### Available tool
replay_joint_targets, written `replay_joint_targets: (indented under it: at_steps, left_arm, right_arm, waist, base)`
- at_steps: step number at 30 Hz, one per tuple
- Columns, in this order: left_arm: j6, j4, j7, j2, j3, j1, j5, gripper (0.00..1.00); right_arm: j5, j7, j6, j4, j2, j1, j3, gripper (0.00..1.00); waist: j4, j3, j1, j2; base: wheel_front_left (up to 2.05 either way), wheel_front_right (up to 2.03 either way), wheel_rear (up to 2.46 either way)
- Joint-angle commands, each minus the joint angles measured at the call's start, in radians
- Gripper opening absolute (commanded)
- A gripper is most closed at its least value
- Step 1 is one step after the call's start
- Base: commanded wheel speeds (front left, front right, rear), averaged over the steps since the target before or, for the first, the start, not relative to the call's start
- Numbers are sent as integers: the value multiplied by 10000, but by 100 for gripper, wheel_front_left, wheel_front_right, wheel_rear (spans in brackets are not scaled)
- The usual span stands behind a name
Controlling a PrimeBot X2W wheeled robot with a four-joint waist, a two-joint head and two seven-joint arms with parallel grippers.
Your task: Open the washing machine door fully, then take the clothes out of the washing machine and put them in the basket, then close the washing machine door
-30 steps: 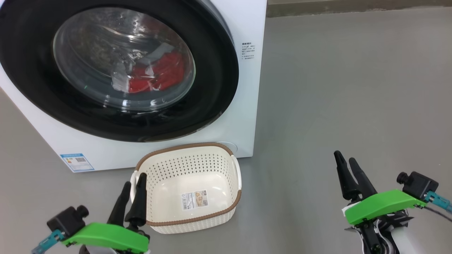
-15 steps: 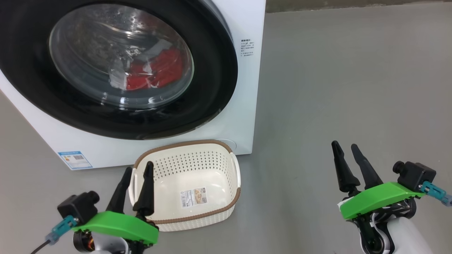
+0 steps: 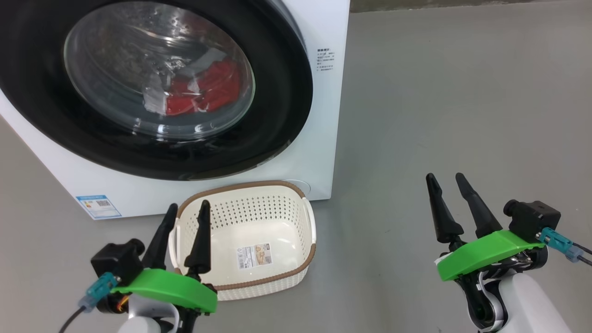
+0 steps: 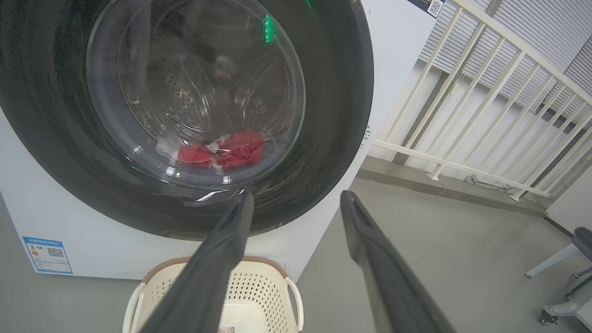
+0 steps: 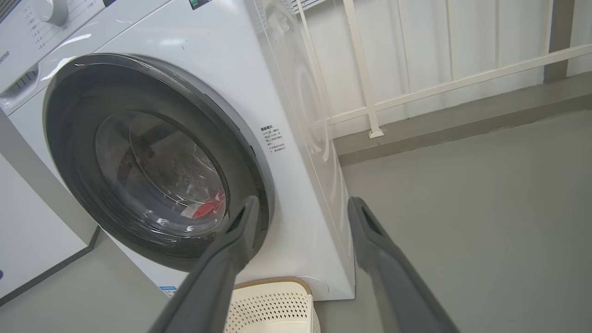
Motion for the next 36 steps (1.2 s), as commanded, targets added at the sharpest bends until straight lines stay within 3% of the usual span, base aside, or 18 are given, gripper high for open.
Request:
replay_joint_targets:
  at_steps: [1,26,36]
  left_arm:
    - [68,-201,-144,192,191,-493,357,100]
    - [249,8,-880,228,-146,-916,3169,100]
    - [279,-37,-903,229,-121,-967,3273,100]
  right_arm:
    - [-303,-150,5,-234,-84,-485,241,100]
    - [-3056,-884,6,-89,-143,-889,729,100]
    - [-3205,-906,6,-127,-145,-1024,735,100]
  waist:
    - [9,6,-1,-1]
    - [36,-171,-1,-1]
    - [94,-3,-1,-1]
  base:
    - [0,0,0]
    - [0,0,0]
    - [0,0,0]
